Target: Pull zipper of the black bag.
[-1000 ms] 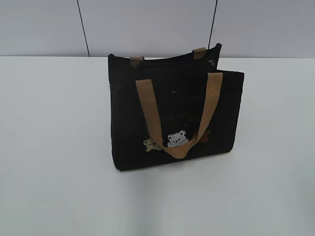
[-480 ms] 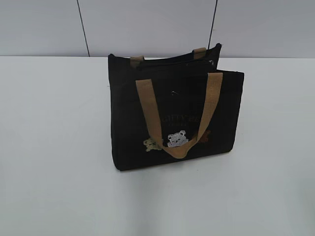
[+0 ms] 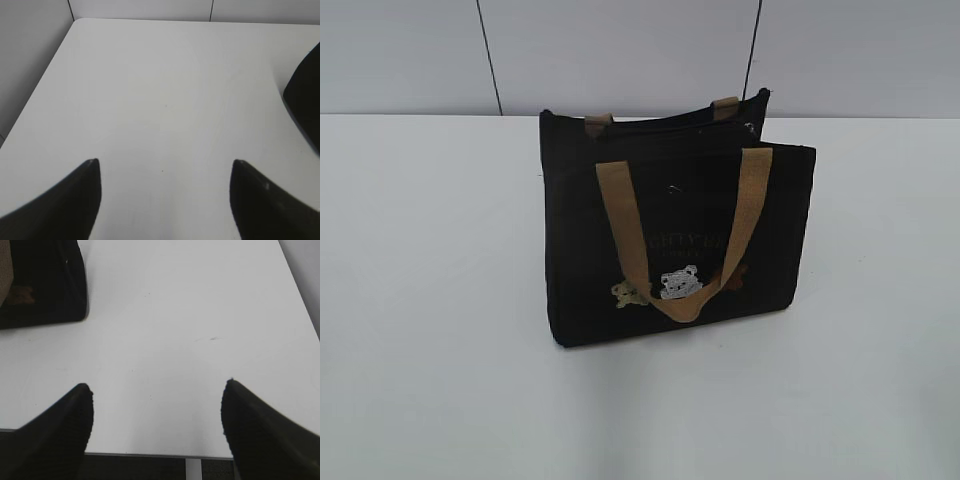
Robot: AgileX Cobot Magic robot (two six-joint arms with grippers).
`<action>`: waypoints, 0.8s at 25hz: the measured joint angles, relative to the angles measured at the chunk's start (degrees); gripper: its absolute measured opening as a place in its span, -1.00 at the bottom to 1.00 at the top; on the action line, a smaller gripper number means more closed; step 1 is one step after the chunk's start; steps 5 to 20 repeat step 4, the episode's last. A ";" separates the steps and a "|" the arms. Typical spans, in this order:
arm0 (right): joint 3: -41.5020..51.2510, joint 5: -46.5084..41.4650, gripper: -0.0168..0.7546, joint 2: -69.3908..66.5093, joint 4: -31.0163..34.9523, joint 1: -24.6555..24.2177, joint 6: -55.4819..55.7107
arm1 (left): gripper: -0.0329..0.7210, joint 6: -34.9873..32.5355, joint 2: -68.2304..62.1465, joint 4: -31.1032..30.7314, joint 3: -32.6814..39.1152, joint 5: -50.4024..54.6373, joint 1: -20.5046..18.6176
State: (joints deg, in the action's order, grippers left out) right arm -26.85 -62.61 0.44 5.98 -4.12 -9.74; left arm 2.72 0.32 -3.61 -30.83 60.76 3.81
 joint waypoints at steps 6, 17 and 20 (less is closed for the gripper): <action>0.00 0.00 0.44 0.00 0.00 0.00 -0.06 | 0.51 0.00 0.00 0.00 0.00 0.00 0.00; 0.00 0.00 0.44 0.00 0.00 0.00 -0.06 | 0.51 0.00 0.00 0.00 0.00 0.00 0.00; 0.00 0.00 0.44 0.00 0.00 0.00 -0.06 | 0.51 0.00 0.00 0.00 0.00 0.00 0.00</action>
